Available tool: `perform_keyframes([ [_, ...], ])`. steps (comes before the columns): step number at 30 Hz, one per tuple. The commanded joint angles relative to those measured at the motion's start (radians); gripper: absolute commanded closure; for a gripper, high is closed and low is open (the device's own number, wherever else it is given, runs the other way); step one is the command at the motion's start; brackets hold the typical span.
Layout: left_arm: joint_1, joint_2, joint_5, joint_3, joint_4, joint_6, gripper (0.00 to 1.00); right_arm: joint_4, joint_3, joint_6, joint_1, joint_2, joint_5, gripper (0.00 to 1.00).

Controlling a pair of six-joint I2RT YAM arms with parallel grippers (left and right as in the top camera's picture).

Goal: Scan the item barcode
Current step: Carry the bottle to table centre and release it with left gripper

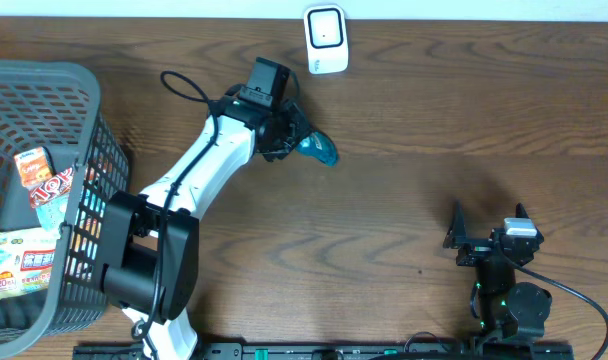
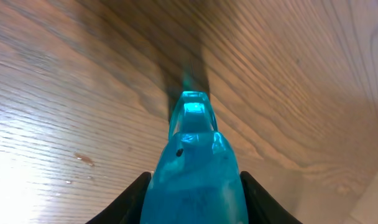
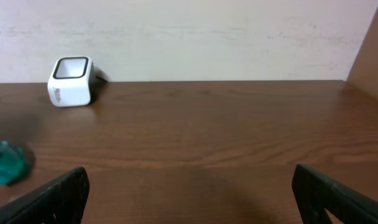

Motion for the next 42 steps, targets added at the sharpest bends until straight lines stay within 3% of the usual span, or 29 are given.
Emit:
perform_keyframes([
  [1, -0.049, 0.045, 0.074, 0.006, -0.006, 0.01, 0.72, -0.003, 0.0, -0.014, 0.004, -0.001, -0.004, 0.01],
  [4, -0.089, 0.056, 0.095, 0.006, -0.006, 0.031, 0.71, -0.003, -0.001, -0.014, 0.004, -0.001, -0.004, 0.01],
  [6, -0.116, 0.056, 0.094, 0.006, -0.006, 0.049, 0.66, -0.003, 0.0, -0.014, 0.004, -0.001, -0.004, 0.01],
  [7, -0.133, 0.056, 0.095, 0.006, -0.008, 0.056, 0.55, -0.003, -0.001, -0.014, 0.004, -0.001, -0.004, 0.01],
  [10, -0.163, 0.056, 0.089, 0.006, -0.033, 0.06, 0.4, -0.003, -0.001, -0.014, 0.004, -0.001, -0.004, 0.01],
  [17, -0.193, 0.056, -0.085, 0.006, -0.15, 0.078, 0.33, -0.003, -0.001, -0.014, 0.004, -0.001, -0.004, 0.01],
  [24, -0.193, 0.056, -0.12, 0.006, -0.229, 0.077, 0.32, -0.003, -0.001, -0.014, 0.004, -0.001, -0.005, 0.01],
  [26, -0.193, 0.054, -0.116, 0.006, -0.238, 0.077, 0.13, -0.003, -0.001, -0.014, 0.004, -0.001, -0.004, 0.01],
  [29, -0.193, 0.05, -0.087, 0.006, -0.261, 0.077, 0.01, -0.003, -0.001, -0.014, 0.004, -0.001, -0.004, 0.01],
  [35, -0.187, -0.011, -0.071, 0.013, -0.273, 0.093, 0.02, -0.003, -0.001, -0.014, 0.004, -0.001, -0.004, 0.01],
  [42, -0.072, -0.212, -0.135, 0.136, -0.311, 0.293, 0.02, -0.003, -0.001, -0.014, 0.004, -0.001, -0.005, 0.01],
])
